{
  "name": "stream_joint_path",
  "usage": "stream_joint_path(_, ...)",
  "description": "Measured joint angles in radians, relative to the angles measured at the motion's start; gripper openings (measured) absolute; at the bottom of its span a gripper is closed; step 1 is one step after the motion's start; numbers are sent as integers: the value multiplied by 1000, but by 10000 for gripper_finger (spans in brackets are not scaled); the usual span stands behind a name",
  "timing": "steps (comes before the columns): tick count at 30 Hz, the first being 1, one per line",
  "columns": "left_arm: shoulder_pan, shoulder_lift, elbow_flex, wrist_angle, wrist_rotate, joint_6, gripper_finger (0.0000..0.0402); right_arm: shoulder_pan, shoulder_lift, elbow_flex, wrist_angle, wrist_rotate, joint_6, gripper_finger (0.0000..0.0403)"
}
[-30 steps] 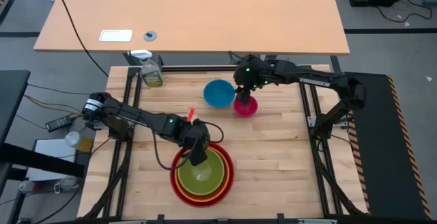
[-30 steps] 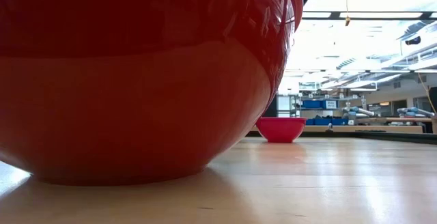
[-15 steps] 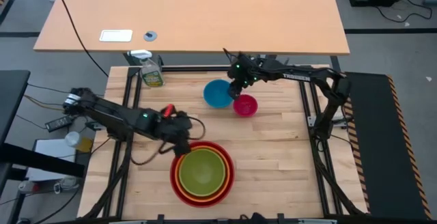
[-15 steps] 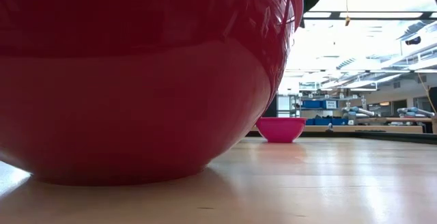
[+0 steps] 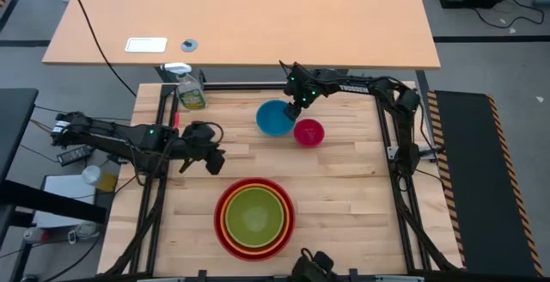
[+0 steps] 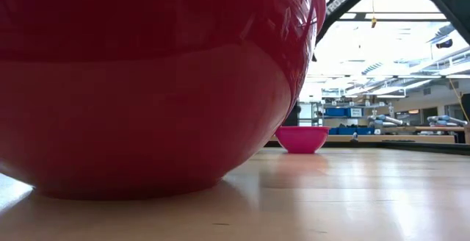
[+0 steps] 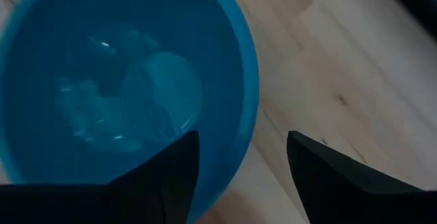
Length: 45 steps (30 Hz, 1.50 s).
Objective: Nest bowls inside each other
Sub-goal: Stack the blue bowl into the green bowl
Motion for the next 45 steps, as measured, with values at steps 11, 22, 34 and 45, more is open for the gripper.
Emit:
stream_joint_path(11,31,-7,-8,161,29,-52,162,6,75,45,-47,3,-49,135)
stream_joint_path(22,31,-6,-8,187,20,-41,220,18,38,46,-56,-17,-53,15)
stream_joint_path(34,69,-76,0,129,61,42,244,146,-146,45,-84,-56,-32,17)
stream_joint_path(45,158,-104,0,129,50,106,245,427,-220,45,-9,-80,156,28)
